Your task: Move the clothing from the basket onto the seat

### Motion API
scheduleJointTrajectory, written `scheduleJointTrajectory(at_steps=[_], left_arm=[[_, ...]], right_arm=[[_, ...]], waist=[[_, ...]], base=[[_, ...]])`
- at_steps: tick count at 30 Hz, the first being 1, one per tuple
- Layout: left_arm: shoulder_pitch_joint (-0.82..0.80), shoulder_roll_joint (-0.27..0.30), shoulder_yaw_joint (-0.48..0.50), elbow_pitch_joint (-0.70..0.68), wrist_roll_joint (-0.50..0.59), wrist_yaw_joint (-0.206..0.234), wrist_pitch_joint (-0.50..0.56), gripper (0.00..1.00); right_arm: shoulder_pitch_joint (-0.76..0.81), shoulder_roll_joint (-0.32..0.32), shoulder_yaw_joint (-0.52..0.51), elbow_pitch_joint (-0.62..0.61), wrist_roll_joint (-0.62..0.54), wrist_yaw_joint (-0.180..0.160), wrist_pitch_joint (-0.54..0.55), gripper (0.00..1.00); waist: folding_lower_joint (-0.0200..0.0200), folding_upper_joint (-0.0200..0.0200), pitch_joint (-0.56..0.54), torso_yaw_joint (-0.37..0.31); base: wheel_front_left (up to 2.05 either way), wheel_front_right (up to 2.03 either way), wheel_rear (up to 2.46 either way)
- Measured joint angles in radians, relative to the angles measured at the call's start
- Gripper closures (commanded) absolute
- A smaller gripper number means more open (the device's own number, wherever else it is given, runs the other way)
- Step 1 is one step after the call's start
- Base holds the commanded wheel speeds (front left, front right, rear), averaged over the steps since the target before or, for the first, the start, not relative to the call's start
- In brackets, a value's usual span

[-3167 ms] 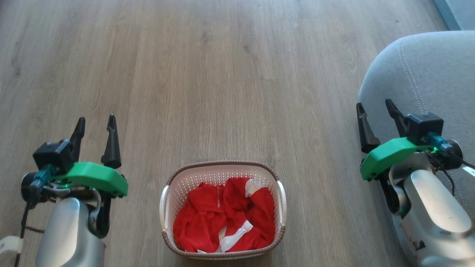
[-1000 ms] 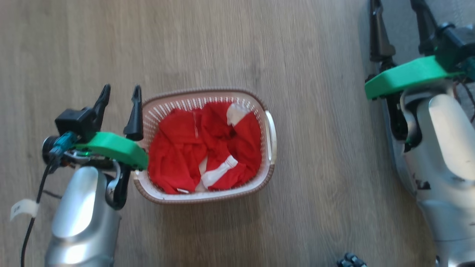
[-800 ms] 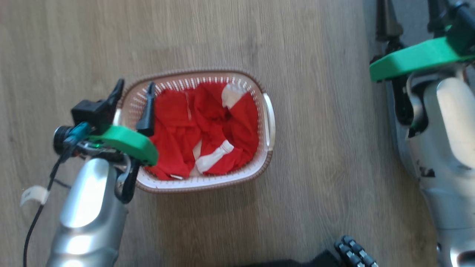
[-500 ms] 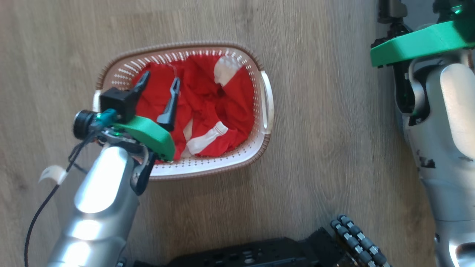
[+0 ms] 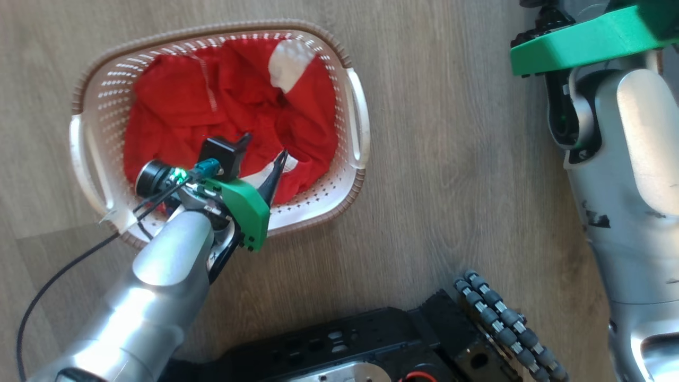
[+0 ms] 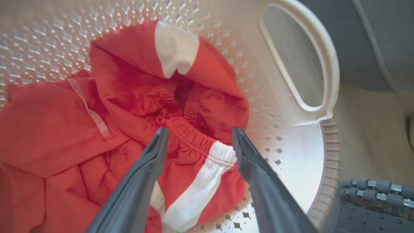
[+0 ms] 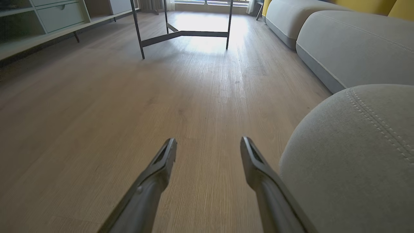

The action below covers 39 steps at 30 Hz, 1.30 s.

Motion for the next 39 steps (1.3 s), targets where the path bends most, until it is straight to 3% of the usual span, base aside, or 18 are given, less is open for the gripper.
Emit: scheduleJointTrajectory(at_steps=[9, 22, 33, 34, 35, 36, 39], left_arm=[[-0.109, 0.012, -0.165, 0.169, -0.078, 0.000, 0.019, 0.00], [-0.209, 0.042, -0.340, 0.279, -0.062, 0.000, 0.071, 0.00], [-0.269, 0.055, -0.393, 0.360, -0.070, 0.000, 0.109, 0.00], [-0.269, 0.053, -0.393, 0.364, -0.073, 0.000, 0.119, 0.24], [-0.269, 0.051, -0.395, 0.366, -0.081, 0.000, 0.128, 0.79], [-0.269, 0.050, -0.397, 0.367, -0.087, 0.000, 0.129, 1.00], [-0.269, 0.049, -0.405, 0.368, -0.101, 0.000, 0.141, 1.00]], right_arm=[[0.000, 0.023, -0.003, -0.001, 0.000, 0.000, 0.000, 0.00], [-0.016, 0.056, -0.003, -0.020, 0.004, 0.000, 0.000, 0.00], [-0.016, 0.063, -0.007, -0.029, 0.004, 0.000, 0.000, 0.00], [-0.016, 0.063, -0.008, -0.029, 0.004, 0.000, 0.000, 0.00], [-0.016, 0.064, -0.009, -0.029, 0.004, 0.000, 0.000, 0.00], [-0.016, 0.064, -0.011, -0.029, 0.004, 0.000, 0.000, 0.00], [-0.016, 0.064, -0.014, -0.029, 0.004, 0.000, 0.000, 0.00]], waist=[[-0.0001, 0.0000, 0.050, -0.047], [-0.0001, 0.0000, 0.123, -0.120], [0.0000, 0.0000, 0.157, -0.129], [-0.0001, 0.0000, 0.158, -0.128], [-0.0001, 0.0000, 0.159, -0.127], [-0.0001, 0.0000, 0.160, -0.126], [-0.0001, 0.0000, 0.160, -0.125]], base=[[0.00, 0.00, 0.00], [0.00, 0.00, 0.00], [0.00, 0.00, 0.00], [0.00, 0.00, 0.00], [0.00, 0.00, 0.00], [0.00, 0.00, 0.00], [0.00, 0.00, 0.00]])
